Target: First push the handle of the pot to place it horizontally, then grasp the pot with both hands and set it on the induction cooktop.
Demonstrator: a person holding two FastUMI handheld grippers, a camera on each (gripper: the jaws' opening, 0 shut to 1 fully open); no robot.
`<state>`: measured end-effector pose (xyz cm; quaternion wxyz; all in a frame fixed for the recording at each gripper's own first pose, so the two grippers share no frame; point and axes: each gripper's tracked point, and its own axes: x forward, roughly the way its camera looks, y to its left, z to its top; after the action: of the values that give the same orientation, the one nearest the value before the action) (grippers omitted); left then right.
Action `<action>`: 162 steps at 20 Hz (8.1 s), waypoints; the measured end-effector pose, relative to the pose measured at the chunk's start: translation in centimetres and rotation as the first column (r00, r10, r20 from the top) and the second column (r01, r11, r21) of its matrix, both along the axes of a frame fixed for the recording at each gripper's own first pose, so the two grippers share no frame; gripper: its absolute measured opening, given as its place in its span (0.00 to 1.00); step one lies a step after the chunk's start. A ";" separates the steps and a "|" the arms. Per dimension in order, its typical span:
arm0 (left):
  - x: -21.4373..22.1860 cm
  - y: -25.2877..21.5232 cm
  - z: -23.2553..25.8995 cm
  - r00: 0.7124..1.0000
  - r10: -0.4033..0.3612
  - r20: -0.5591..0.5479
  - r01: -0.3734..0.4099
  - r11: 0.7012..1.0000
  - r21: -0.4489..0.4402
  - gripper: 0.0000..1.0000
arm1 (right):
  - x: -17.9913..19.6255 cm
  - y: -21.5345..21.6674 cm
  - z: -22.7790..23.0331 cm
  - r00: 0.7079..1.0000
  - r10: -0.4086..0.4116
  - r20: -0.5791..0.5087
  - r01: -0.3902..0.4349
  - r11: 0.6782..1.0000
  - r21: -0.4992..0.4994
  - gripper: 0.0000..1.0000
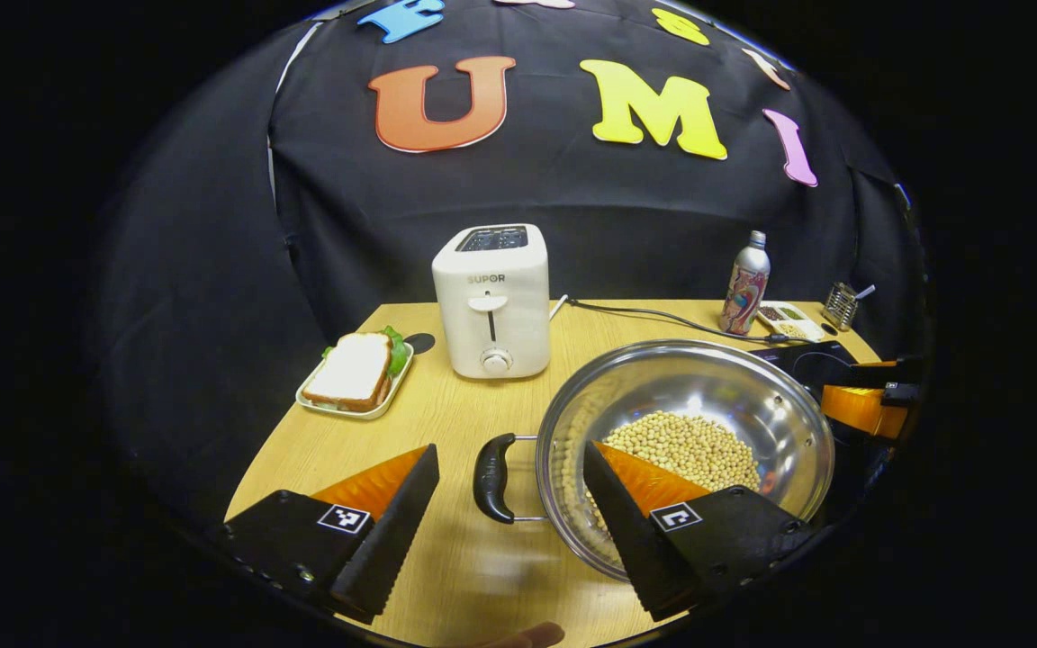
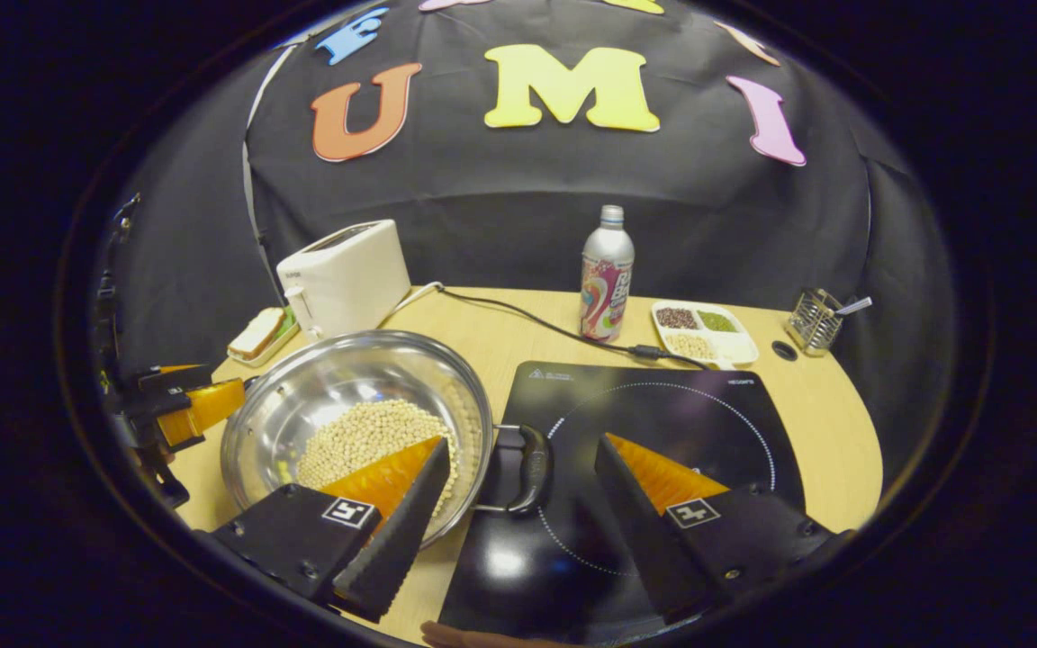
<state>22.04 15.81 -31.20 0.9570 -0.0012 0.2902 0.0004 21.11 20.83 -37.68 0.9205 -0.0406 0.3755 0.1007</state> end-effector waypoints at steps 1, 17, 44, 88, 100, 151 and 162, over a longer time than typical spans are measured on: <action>0.4 -0.1 -0.5 1.000 -0.005 -0.012 0.005 1.000 -0.011 0.97 | 0.3 0.1 -0.6 1.000 -0.008 -0.007 0.008 1.000 -0.004 1.00; 2.5 -0.8 -5.0 0.989 -0.032 -0.142 0.028 0.999 -0.031 0.71 | 0.7 1.2 -4.0 0.993 0.006 -0.114 -0.009 1.000 -0.025 0.82; -2.3 -7.0 9.8 0.995 -0.063 -0.078 0.062 0.998 -0.016 0.60 | -1.7 -6.3 11.7 0.999 0.034 0.013 -0.034 0.999 -0.026 0.58; 4.8 -26.7 2.3 0.989 -0.136 0.050 0.144 0.957 -0.251 0.60 | 4.5 -26.4 4.0 0.984 -0.146 0.099 0.143 0.989 0.030 0.63; 2.9 -23.8 5.7 0.991 -0.052 0.126 0.070 0.988 -0.140 0.93 | 2.7 -28.1 8.2 0.954 -0.166 0.249 0.171 0.985 0.004 0.88; -30.6 -19.0 31.7 0.754 -0.020 0.657 0.055 0.998 -0.032 0.95 | -32.1 -28.1 37.3 0.616 -0.208 0.760 0.196 0.975 0.108 0.99; -30.2 -19.7 31.2 0.753 -0.032 0.658 0.069 0.997 -0.031 0.95 | -32.1 -28.0 37.1 0.613 -0.191 0.767 0.166 0.980 0.112 0.99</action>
<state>-8.20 -3.86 0.02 0.9972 -0.0188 -0.0639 -0.0337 -10.99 -7.12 -0.54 0.9980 -0.0287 -0.0547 -0.0130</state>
